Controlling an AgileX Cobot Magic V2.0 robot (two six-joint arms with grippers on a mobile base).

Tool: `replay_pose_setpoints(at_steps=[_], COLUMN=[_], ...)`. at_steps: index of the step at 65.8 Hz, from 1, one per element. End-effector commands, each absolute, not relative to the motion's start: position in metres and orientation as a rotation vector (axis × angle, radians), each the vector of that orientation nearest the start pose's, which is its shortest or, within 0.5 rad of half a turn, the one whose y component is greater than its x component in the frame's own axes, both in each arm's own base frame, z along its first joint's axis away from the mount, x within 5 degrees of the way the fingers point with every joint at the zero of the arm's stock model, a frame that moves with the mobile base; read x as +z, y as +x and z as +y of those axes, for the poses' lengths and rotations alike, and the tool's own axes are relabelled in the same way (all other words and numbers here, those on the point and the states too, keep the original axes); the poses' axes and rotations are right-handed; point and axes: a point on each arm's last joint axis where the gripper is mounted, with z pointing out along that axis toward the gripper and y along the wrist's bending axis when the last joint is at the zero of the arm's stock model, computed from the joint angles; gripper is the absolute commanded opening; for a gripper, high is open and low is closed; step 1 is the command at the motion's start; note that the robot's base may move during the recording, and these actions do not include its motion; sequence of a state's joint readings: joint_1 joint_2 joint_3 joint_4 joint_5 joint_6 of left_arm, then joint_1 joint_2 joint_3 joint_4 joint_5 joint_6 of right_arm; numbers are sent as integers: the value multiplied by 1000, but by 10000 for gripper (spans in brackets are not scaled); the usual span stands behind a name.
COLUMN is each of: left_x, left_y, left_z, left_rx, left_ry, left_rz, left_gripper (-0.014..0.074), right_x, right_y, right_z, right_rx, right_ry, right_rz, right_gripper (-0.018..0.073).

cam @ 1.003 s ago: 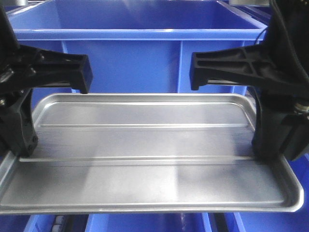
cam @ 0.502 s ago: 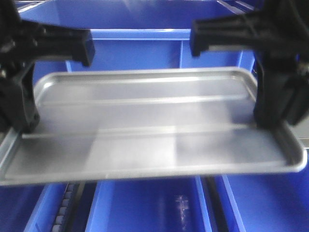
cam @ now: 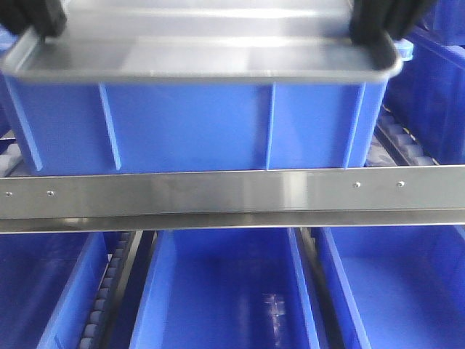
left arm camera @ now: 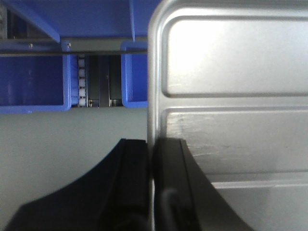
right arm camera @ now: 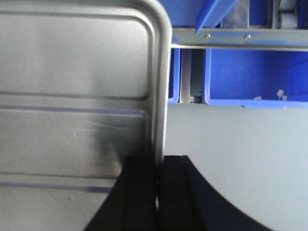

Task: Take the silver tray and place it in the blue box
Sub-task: 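Raise the tray with both grippers and move it over the blue bin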

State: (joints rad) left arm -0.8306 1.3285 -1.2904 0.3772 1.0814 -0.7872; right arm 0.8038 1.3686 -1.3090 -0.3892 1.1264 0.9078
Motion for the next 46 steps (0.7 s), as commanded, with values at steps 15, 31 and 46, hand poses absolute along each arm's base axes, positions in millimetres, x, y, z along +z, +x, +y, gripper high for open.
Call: replay_pose_setpoints(at_steps=[15,31,46], left_x=[419,429,431], left_y=[255,298,339], left_z=[-193,-198,-201], left_rx=[-490,-496,-538], left_ry=[227,195,172], left_rz=[2261,2177,2121], left_gripper=[-13,-5,-3], right_x=[422,426,421], right_y=[269,319,354], right_z=[190,198,198], right_rx=[358,400,390], right_ry=[-29,-6,29], right_rz=[2284,2258,2242], right_gripper=[56,56,56])
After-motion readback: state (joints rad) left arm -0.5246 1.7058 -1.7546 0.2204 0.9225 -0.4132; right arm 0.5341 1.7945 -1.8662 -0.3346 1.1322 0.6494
